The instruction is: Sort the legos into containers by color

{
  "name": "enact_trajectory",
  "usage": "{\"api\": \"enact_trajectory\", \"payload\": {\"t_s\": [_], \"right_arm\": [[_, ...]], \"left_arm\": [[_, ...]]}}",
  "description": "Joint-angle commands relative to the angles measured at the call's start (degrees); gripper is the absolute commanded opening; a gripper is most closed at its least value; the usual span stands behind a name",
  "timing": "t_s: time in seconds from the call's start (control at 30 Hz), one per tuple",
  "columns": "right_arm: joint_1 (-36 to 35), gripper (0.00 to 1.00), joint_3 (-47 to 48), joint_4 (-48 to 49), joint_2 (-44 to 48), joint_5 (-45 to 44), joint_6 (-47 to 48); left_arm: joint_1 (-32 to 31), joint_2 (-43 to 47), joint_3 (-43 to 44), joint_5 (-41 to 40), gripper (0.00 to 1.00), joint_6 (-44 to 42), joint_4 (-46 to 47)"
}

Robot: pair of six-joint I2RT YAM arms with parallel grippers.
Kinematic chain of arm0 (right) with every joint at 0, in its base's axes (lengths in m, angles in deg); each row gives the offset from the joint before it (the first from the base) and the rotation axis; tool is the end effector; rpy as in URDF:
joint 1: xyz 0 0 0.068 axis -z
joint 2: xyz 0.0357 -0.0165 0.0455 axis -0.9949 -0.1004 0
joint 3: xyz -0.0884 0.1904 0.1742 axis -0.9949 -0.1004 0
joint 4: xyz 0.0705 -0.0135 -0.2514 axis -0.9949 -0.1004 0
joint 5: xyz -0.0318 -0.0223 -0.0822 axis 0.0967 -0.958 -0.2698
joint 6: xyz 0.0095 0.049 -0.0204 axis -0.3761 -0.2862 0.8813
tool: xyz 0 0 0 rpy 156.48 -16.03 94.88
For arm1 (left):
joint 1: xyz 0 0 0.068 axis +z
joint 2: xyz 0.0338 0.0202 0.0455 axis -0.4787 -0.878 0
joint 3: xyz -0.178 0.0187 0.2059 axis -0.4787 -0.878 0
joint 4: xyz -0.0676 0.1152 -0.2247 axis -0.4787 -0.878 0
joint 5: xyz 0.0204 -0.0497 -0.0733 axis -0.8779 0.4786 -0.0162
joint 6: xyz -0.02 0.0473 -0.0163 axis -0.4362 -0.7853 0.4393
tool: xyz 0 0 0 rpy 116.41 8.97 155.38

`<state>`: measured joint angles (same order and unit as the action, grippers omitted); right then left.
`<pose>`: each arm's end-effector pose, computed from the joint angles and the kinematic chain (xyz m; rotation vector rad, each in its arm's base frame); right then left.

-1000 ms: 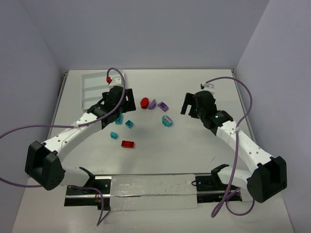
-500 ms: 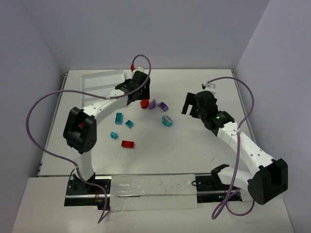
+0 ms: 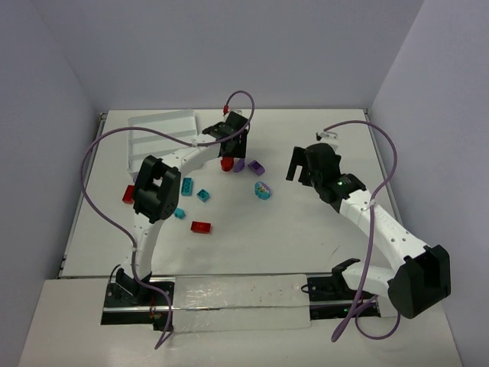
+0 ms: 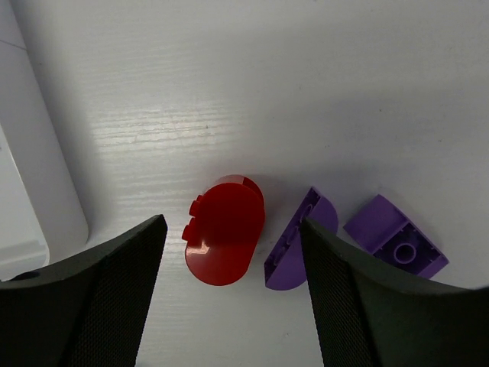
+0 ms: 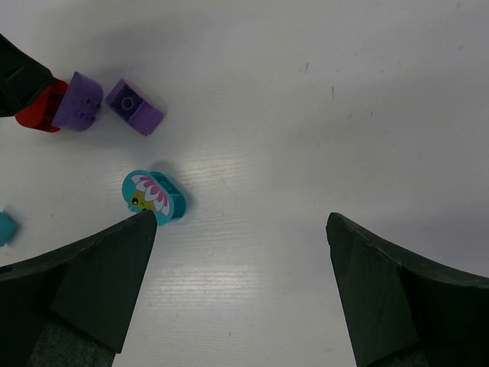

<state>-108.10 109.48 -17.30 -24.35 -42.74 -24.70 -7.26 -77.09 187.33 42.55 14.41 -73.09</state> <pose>0.2319 0.0899 0.2870 0.2124 2.1815 0.1161 0.4131 -0.2826 0.2066 0.1050 2.3913 -0.0153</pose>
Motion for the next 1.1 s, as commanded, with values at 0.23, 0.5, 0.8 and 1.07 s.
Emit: {"api": "enact_trajectory", "payload": {"t_s": [0.23, 0.5, 0.8, 1.07], "right_arm": [[-0.3, 1.00, 3.5, -0.3, -3.0, -1.8, 0.6], [-0.3, 1.00, 3.3, -0.2, -3.7, -0.8, 0.3], [-0.4, 1.00, 3.4, -0.7, -4.0, -0.7, 0.2], [-0.3, 1.00, 3.7, -0.7, -4.0, -0.7, 0.2]], "left_arm": [[1.6, -0.9, -1.2, 0.9, 0.80, 0.6, 0.4], [1.8, -2.0, -2.8, 2.5, 0.80, 0.7, 0.7], [1.8, -2.7, -4.1, 3.5, 0.75, 0.6, 0.8], [1.8, -1.6, -4.4, 3.0, 0.50, 1.1, 0.8]]}}
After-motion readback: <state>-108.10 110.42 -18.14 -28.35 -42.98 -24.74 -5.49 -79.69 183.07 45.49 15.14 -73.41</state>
